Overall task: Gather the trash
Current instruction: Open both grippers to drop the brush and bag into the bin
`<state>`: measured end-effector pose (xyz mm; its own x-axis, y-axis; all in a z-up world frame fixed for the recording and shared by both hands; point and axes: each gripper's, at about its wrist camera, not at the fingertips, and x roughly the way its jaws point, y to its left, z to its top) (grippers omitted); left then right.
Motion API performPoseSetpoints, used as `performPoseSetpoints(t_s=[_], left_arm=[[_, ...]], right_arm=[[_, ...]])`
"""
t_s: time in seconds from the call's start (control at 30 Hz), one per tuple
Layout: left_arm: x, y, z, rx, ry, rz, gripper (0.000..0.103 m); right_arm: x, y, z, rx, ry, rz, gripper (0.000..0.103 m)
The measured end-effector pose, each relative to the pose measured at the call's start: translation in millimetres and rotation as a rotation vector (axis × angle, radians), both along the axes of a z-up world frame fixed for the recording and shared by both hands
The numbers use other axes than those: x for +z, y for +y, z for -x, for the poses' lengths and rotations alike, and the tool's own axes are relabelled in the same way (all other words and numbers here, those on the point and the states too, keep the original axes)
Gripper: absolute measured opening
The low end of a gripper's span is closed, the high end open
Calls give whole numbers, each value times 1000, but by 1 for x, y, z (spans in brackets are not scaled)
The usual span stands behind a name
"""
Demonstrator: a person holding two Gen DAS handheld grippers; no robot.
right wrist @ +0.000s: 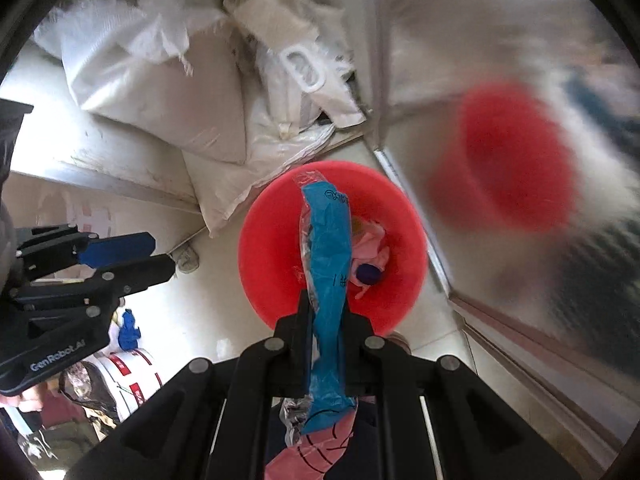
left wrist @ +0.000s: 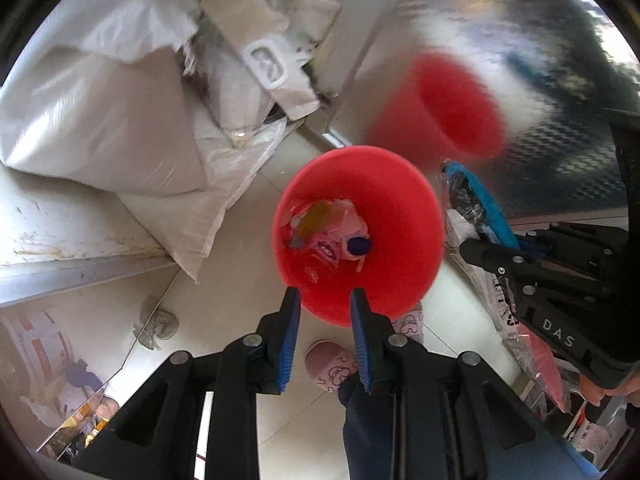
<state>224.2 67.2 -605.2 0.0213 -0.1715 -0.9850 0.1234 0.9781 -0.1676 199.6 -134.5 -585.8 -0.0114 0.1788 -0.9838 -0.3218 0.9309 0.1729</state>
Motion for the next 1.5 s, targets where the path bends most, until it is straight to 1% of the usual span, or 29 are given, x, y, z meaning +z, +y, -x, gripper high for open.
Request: performPoseSetpoints(t_s=[0.17,0.23,0.27,0.3,0.33,0.37,0.4,0.43,0.47,0.5,0.57,0.6,0.67,0.73,0.8,0.87,1.0,1.07,1.23,1.3,1.4,1.43,1.5], left_arm=[[-17,8,2,10,16,-13,23],[-20,11,3,18,22,-14,26],[-19,11,4,19,24,-15,28],[-18,12,4,18,24,-19,32],[-16,11,5,14,22,-23,33],[-13,11,6,9,19,-28,34],[-9,11,7,4,16,-34,38],[-5,11,8,-1,12,-42,42],[0,12,9,-2,10,-53,49],[6,12,10,2,6,-61,53],[21,13,12,13,-3,-59,56],[30,14,14,17,-8,-57,61],[50,15,18,25,-18,-60,67],[73,17,22,37,-33,-59,70],[100,20,25,53,-53,-54,75],[130,23,30,68,-82,-44,77],[191,26,38,88,-140,-36,80],[225,27,42,90,-176,-42,82],[304,25,46,77,-256,-49,83],[329,25,45,79,-289,-56,83],[361,29,36,92,-308,-49,84],[371,32,30,108,-322,-50,84],[394,37,20,125,-353,-44,85]], right_arm=[[-11,4,0,39,6,-4,9],[-12,6,-1,56,1,4,10],[-10,6,0,63,-5,14,16],[-9,7,0,70,-9,21,32],[-6,7,1,74,-14,23,42],[-6,7,1,77,-21,22,56],[-2,7,1,80,-33,27,63],[2,7,2,84,-43,30,64],[8,7,3,88,-46,32,67],[9,8,2,91,-48,38,71],[19,10,2,107,-59,49,75],[26,10,3,112,-65,51,75],[43,11,4,116,-70,50,75],[62,13,6,114,-81,43,75],[87,15,9,116,-101,40,75],[115,17,13,116,-125,31,77],[172,21,21,110,-171,17,85],[205,23,25,105,-206,17,85],[278,26,32,91,-280,5,85],[307,26,33,95,-316,-6,85],[335,32,24,113,-354,-25,85],[343,37,18,110,-358,-37,85],[363,43,7,108,-398,-41,85]])
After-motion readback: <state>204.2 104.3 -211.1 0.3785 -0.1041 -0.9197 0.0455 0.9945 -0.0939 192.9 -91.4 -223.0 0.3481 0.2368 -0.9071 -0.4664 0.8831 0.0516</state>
